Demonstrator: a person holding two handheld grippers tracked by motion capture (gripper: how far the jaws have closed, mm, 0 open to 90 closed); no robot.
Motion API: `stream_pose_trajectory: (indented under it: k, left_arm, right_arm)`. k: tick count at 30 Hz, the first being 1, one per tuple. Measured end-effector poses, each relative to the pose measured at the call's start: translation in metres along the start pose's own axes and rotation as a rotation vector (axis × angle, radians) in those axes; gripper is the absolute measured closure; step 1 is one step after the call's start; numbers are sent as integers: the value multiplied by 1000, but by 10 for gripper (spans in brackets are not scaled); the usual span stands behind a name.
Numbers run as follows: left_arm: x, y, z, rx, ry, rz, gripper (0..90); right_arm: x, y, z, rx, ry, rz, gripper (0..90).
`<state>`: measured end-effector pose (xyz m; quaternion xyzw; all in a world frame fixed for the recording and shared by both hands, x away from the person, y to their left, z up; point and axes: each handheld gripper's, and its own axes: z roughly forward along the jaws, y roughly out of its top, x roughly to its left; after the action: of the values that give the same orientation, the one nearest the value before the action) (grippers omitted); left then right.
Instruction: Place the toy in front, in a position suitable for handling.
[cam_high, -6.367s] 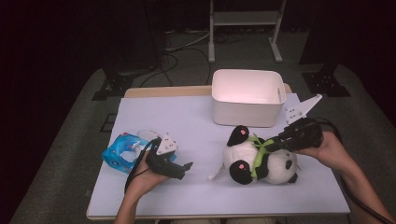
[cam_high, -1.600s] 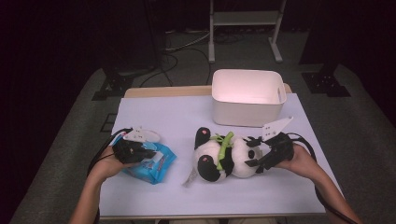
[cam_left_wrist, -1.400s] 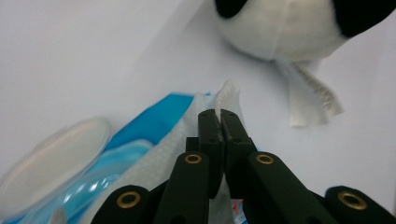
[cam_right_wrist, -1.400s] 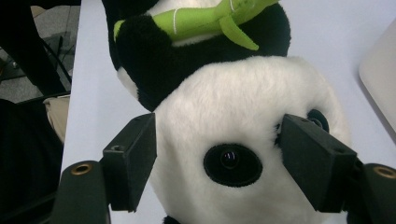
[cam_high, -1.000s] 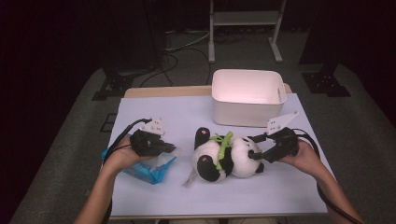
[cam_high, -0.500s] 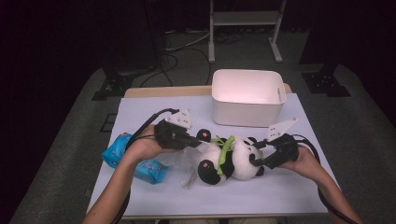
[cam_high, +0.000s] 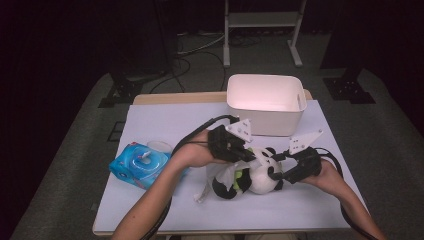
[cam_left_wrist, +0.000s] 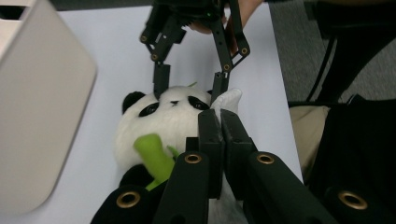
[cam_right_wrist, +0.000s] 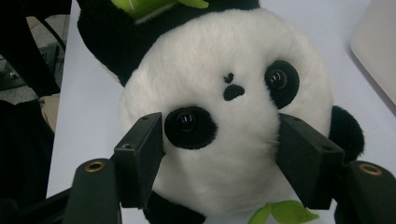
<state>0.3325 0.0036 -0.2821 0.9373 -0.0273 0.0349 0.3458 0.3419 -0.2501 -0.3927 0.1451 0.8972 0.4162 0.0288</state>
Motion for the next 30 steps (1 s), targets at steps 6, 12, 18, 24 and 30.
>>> stream_pose_trajectory:
  k: [6, 12, 18, 24, 30]
  left_arm:
    - [9, -9, 20, 59, 2, -28, 887]
    - [9, -14, 26, 68, 1, -34, 886]
    - [7, -16, 27, 62, -4, -37, 881]
    - [7, -19, 22, 44, 16, -43, 795]
    - [8, -28, 9, 35, 52, -73, 738]
  right_arm:
    - [0, 3, -14, 0, -6, 6, 410]
    - [16, 28, -17, -66, 76, -76, 511]
    - [22, 49, -4, -44, 97, -113, 677]
    - [16, 48, 0, -33, 149, -102, 896]
    - [1, 29, -20, -63, 142, -22, 896]
